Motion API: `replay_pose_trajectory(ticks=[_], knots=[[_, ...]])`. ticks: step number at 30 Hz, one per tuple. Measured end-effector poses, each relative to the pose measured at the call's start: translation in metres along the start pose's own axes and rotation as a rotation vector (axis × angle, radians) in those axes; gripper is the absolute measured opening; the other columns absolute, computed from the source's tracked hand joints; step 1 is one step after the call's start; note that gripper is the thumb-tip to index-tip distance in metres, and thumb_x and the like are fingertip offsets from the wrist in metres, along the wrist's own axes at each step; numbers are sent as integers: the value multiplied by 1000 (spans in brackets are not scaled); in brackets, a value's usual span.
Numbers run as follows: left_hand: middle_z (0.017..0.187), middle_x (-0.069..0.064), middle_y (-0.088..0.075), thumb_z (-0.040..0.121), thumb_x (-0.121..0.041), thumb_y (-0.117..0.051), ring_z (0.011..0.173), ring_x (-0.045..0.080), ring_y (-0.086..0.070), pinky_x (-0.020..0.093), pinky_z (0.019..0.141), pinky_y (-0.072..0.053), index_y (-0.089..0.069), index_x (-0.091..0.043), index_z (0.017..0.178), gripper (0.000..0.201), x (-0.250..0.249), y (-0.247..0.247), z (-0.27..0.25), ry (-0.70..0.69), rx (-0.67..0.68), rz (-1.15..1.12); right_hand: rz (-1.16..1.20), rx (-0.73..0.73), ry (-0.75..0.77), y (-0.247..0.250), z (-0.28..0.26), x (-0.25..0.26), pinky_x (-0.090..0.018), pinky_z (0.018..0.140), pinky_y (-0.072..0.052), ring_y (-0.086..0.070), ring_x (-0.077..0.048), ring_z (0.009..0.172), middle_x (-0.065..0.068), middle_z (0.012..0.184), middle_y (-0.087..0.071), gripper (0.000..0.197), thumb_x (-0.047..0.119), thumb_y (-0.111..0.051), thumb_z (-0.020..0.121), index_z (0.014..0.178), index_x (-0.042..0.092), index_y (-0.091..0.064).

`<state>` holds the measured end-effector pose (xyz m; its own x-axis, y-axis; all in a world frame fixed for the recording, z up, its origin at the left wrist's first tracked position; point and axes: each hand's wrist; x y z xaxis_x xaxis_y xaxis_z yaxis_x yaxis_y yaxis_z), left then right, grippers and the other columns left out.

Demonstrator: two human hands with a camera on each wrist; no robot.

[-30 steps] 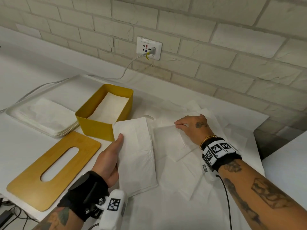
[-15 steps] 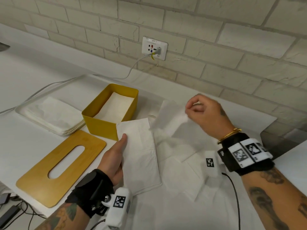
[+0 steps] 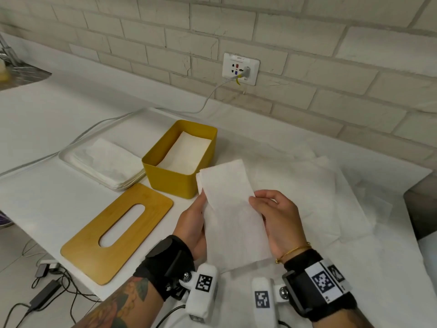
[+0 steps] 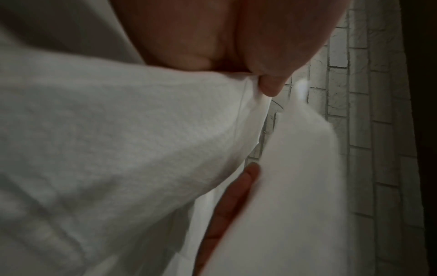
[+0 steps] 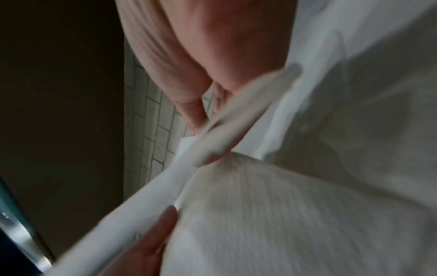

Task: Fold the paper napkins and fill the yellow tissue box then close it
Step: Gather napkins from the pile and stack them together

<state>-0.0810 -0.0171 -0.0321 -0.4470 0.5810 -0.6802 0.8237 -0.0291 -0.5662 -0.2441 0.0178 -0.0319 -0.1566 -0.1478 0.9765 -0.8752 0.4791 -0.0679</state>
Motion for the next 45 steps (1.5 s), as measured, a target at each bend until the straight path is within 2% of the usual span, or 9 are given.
replay_pose_trajectory(ticks=[2,6,15,19,24,32,36,41,45], knots=[[113,14,-76,100,-54,-48,98,27,-75,39,76,-57,-67,-13,123,51,1,2,1,3,-8,8,-4,-46,-8,-2,-1,-11,-51,102,-53,-71,-30,102,-8,96,-78,13,7,-78,84,95,13,-73],[116,12,-75,99,-59,-43,104,27,-74,42,82,-57,-63,-17,127,54,2,3,4,-6,-27,10,19,-74,-7,-6,-5,-15,-51,103,-52,-71,-28,101,-9,95,-77,13,4,-77,85,95,10,-72],[118,13,-74,88,-65,-45,108,30,-72,46,87,-57,-61,-21,130,63,1,4,6,-29,14,4,0,-64,36,-9,-11,-19,-40,94,-57,-72,-22,94,-5,89,-78,13,3,-76,86,95,10,-70],[126,14,-71,93,-69,-38,116,31,-68,48,97,-53,-61,-20,134,68,1,6,7,-24,95,11,-9,-78,42,-10,-12,-19,-25,80,-53,-71,-15,90,0,87,-77,12,4,-76,86,94,12,-70],[120,15,-73,103,-35,-52,109,30,-72,43,87,-58,-57,-10,137,43,1,6,10,-40,115,101,-12,-84,2,-12,-15,-18,-28,80,-57,-73,-18,90,-3,89,-78,19,7,-81,83,97,11,-69],[120,18,-72,102,-34,-54,112,37,-69,56,100,-52,-58,-10,135,41,-8,6,12,-95,86,165,-227,175,-147,6,-32,-22,-39,73,-62,-75,-21,76,-4,79,-76,36,3,-84,76,104,11,-63],[117,16,-74,102,-33,-55,106,34,-71,46,86,-59,-61,-10,132,38,-18,8,11,-127,82,149,-415,352,-214,32,-36,-8,-33,61,-57,-71,-26,63,-15,74,-74,31,-2,-80,80,103,6,-59],[116,14,-74,102,-32,-53,100,30,-74,46,85,-59,-60,-12,131,36,-20,13,6,-130,106,123,-782,229,79,57,11,44,-26,64,-52,-70,-15,70,-9,83,-75,17,11,-78,85,96,15,-66],[118,15,-73,101,-33,-53,104,33,-73,49,89,-56,-58,-13,133,38,-16,12,3,-114,99,131,-1080,168,195,55,61,67,-23,87,-47,-62,-17,111,3,120,-66,24,16,-62,96,119,22,-65]])
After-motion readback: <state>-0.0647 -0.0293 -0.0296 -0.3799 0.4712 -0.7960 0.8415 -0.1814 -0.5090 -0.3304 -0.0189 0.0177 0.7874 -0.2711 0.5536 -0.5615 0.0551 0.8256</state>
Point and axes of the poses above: each hand's wrist, its own z-axis towards the middle knuckle, its own y-axis out of the back of the hand, x = y × z
